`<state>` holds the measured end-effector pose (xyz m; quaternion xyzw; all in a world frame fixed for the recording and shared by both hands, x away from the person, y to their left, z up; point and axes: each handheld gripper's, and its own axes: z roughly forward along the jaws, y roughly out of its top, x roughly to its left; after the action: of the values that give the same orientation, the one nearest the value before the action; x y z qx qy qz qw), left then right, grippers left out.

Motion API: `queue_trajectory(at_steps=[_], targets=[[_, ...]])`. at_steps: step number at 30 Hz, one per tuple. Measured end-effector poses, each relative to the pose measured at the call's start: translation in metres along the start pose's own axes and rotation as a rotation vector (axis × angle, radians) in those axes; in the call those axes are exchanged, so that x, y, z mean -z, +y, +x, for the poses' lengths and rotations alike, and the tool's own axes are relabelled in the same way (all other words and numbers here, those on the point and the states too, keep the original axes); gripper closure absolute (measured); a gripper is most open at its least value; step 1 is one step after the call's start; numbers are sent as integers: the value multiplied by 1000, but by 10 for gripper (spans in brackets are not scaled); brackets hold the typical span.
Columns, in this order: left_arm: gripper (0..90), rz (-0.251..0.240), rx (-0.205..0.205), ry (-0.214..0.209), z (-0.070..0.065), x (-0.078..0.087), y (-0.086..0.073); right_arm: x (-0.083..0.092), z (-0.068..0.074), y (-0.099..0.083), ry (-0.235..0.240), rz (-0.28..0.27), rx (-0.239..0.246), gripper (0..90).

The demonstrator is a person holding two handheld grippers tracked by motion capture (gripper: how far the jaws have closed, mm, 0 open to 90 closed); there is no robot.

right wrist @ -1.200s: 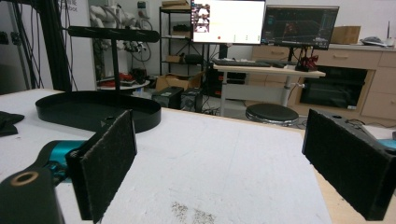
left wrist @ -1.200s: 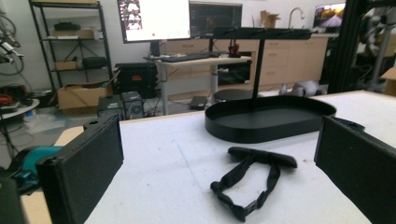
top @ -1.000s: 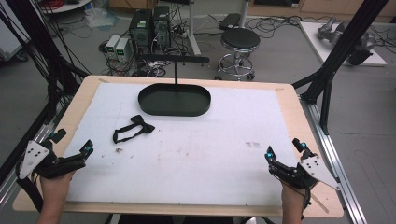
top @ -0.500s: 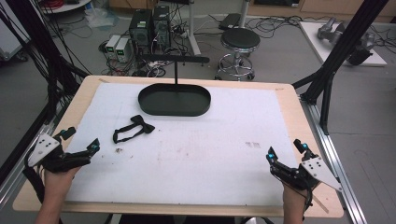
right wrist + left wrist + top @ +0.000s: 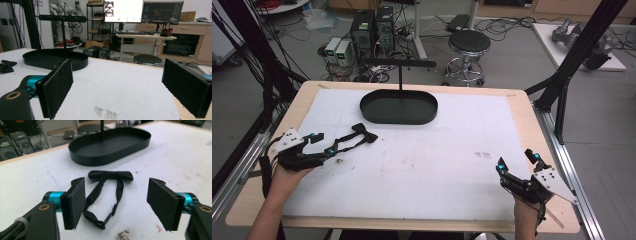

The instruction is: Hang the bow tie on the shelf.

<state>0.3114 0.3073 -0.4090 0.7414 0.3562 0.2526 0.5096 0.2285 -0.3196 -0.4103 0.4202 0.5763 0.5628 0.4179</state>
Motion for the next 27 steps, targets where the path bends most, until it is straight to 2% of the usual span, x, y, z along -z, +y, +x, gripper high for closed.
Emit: queue_trajectory(at_steps=[2,4,5,9,12,13,14,17,20,22,24,25,26,27], targets=[[357,31,-18,-1,-2,-9,0,0,0,0,1,1,-2,92],[373,43,-24,-4,-3,-12,0,0,0,0,1,1,-2,92],[400,57,-20,-11,-3,-15,1,-1,0,-1,2,2,-3,92],[415,116,-26,-29,-3,-28,2,-2,1,-1,6,5,-4,92],[418,174,-29,-46,-3,-40,1,-3,1,-1,8,4,-4,92],[423,213,-49,-43,-4,-46,0,-3,1,-1,9,5,-8,92],[430,213,-49,-43,-4,-46,0,-3,1,-2,9,5,-9,91],[474,268,-64,-21,-4,-54,-2,-2,0,-2,8,4,-12,92],[514,309,-49,-18,-1,-60,-6,-2,-1,-2,7,2,-14,91],[523,315,-50,-15,-1,-61,-7,-2,-1,-2,5,1,-12,91],[569,325,-53,-17,0,-62,-8,-2,-1,-2,8,2,-16,92],[581,331,-58,-19,0,-62,-8,-3,-1,-2,8,1,-13,92],[594,357,-81,-19,-1,-63,-10,-3,-1,-2,6,3,-12,92],[613,357,-81,-19,-1,-63,-10,-3,-1,-2,6,3,-12,92]])
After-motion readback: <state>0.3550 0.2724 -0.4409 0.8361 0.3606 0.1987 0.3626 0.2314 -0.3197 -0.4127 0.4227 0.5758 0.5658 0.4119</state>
